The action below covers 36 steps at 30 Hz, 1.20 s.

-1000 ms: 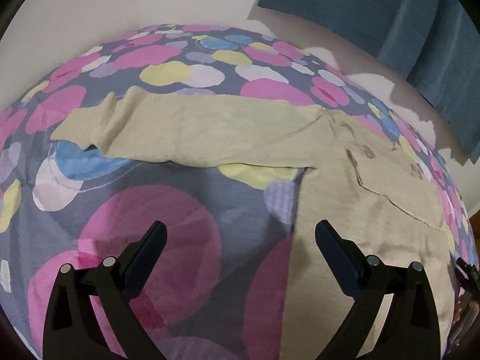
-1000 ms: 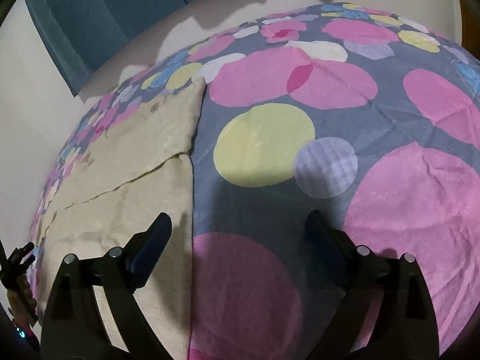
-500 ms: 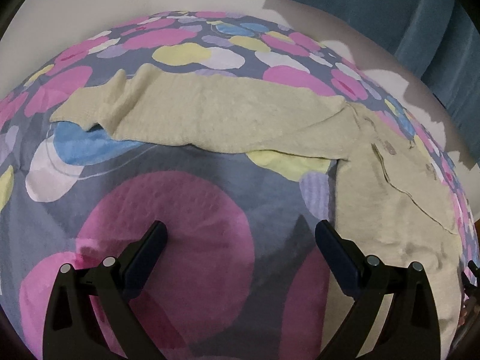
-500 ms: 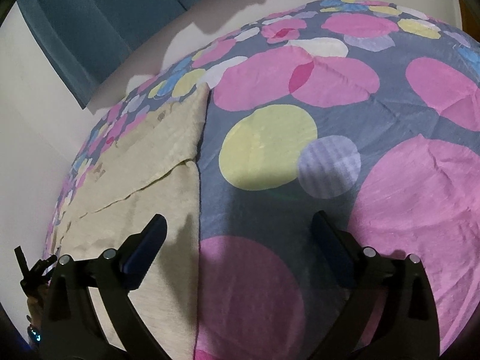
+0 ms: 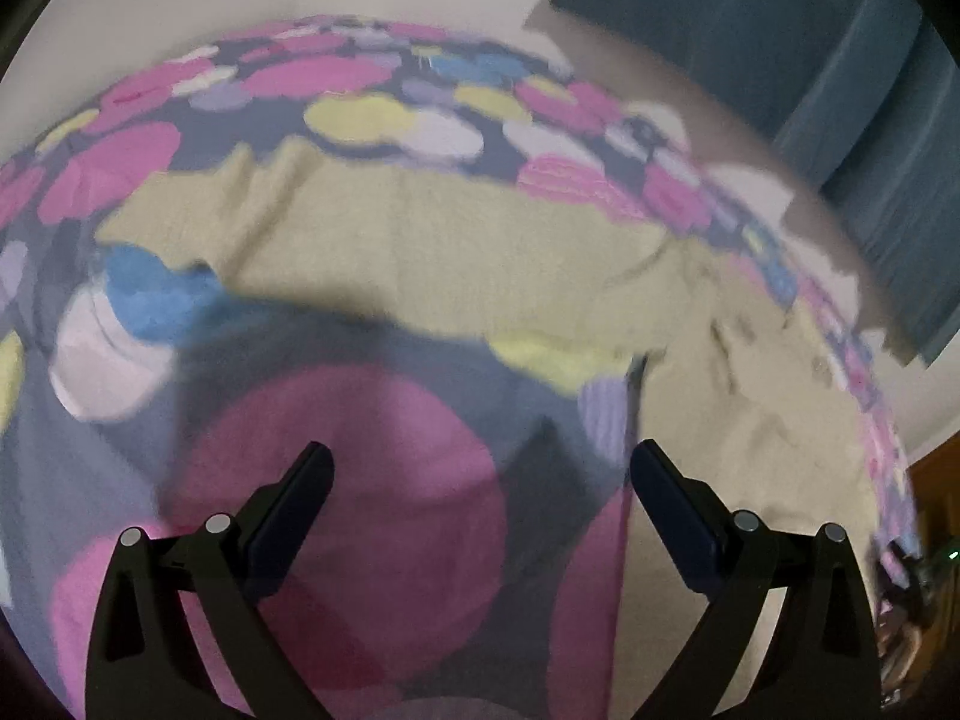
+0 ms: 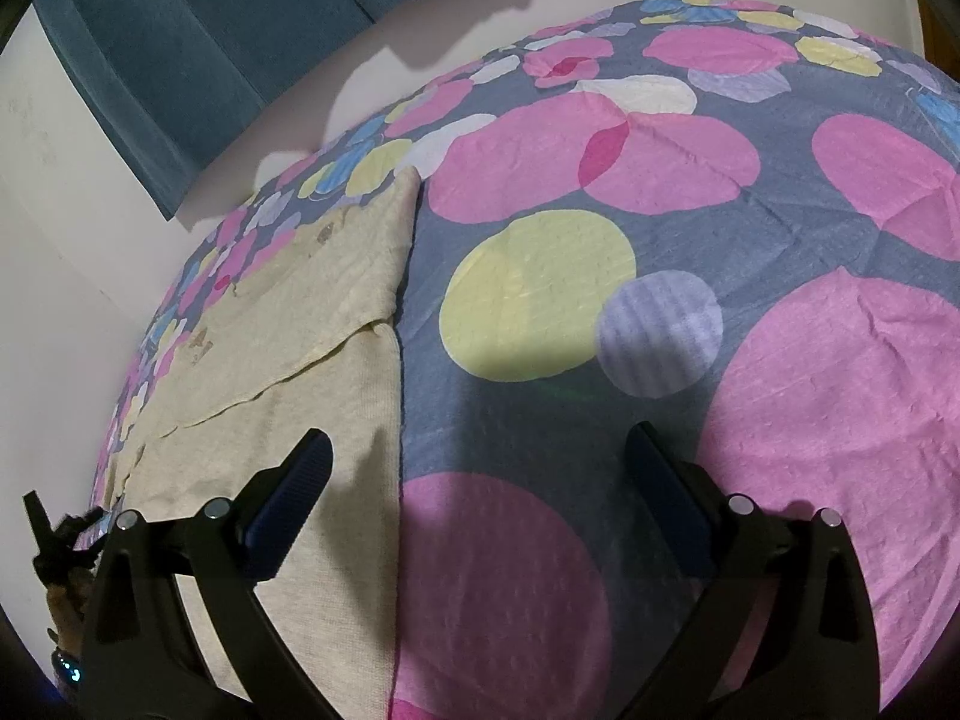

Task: Fold small clothes
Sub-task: 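Grasp the other sleeve cuff with the left gripper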

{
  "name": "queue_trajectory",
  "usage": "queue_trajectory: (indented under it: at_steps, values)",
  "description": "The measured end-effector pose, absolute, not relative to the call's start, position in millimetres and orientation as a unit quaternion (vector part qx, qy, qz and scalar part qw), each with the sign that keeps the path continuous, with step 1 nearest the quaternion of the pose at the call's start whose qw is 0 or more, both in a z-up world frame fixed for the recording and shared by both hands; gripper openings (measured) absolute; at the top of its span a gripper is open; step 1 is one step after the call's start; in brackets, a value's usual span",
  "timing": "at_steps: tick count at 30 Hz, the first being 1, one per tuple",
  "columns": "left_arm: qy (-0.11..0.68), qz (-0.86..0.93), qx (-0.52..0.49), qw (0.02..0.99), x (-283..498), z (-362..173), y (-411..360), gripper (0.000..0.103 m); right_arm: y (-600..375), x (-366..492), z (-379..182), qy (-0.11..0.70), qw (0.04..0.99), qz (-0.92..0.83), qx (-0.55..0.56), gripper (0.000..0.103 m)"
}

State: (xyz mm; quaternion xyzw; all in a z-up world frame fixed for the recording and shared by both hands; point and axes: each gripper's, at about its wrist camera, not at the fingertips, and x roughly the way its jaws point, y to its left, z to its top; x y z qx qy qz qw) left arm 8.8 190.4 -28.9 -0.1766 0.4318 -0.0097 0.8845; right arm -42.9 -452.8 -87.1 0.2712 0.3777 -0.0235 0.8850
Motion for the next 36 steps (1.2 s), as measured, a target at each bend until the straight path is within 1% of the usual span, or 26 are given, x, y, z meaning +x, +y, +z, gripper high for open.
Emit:
queue_trajectory:
  at_steps: [3,11,12,13,14,15,18,22,25,27,29,30,31,32,33,34,36]
  values:
    - [0.401,-0.004,-0.172,0.900,6.4,-12.9,214.0,0.098,-452.8,-42.8,-87.1,0.378,0.885,-0.024,0.271,0.098]
    - [0.400,0.038,-0.292,0.868,20.1,-34.9,313.6,0.098,-452.5,-42.3,-87.0,0.379,0.886,-0.026,0.267,0.098]
    - [0.396,0.049,-0.299,0.867,21.8,-37.7,326.7,0.094,-452.2,-42.0,-87.0,0.380,0.886,-0.027,0.266,0.098]
    - [0.394,0.057,-0.304,0.866,23.6,-40.4,337.4,0.081,-452.0,-41.6,-87.0,0.381,0.886,-0.028,0.264,0.098]
    - [0.395,0.059,-0.309,0.863,25.6,-43.3,344.3,0.072,-452.0,-41.3,-87.0,0.381,0.886,-0.029,0.262,0.098]
    - [0.398,0.058,-0.322,0.857,29.0,-48.4,354.5,0.067,-451.9,-41.0,-86.9,0.382,0.886,-0.030,0.261,0.098]
    - [0.384,0.038,-0.372,0.844,37.1,-59.6,379.8,0.066,-451.4,-40.5,-86.9,0.384,0.886,-0.033,0.257,0.098]
    - [0.366,0.029,-0.414,0.833,49.5,-64.7,398.1,0.066,-450.9,-40.2,-87.3,0.384,0.886,-0.034,0.256,0.098]
    - [0.355,0.037,-0.424,0.832,56.0,-66.3,404.2,0.066,-450.0,-39.9,-87.1,0.385,0.887,-0.036,0.254,0.098]
    - [0.358,0.045,-0.413,0.836,62.7,-65.4,404.5,0.066,-450.2,-39.7,-87.2,0.385,0.887,-0.037,0.254,0.098]
    - [0.360,0.059,-0.407,0.837,67.0,-64.0,405.5,0.060,-450.2,-39.6,-87.0,0.384,0.887,-0.037,0.254,0.098]
    - [0.362,0.066,-0.406,0.837,66.4,-64.1,406.7,0.053,-450.7,-39.1,-87.3,0.385,0.887,-0.037,0.254,0.099]
    - [0.366,0.077,-0.401,0.837,67.4,-64.5,407.5,0.043,-450.0,-39.2,-87.1,0.385,0.887,-0.037,0.254,0.099]
    - [0.371,0.087,-0.392,0.838,67.9,-65.0,407.7,0.036,-450.3,-39.1,-87.2,0.385,0.887,-0.037,0.254,0.099]
    - [0.375,0.094,-0.385,0.838,66.7,-65.7,407.5,0.021,-450.5,-39.1,-87.2,0.384,0.887,-0.037,0.255,0.099]
    - [0.381,0.107,-0.375,0.838,66.8,-66.3,407.5,0.010,-450.2,-39.4,-87.0,0.384,0.887,-0.037,0.254,0.099]
    - [0.380,0.122,-0.368,0.840,63.1,-65.3,409.9,0.006,-450.8,-38.6,-87.4,0.384,0.887,-0.037,0.255,0.099]
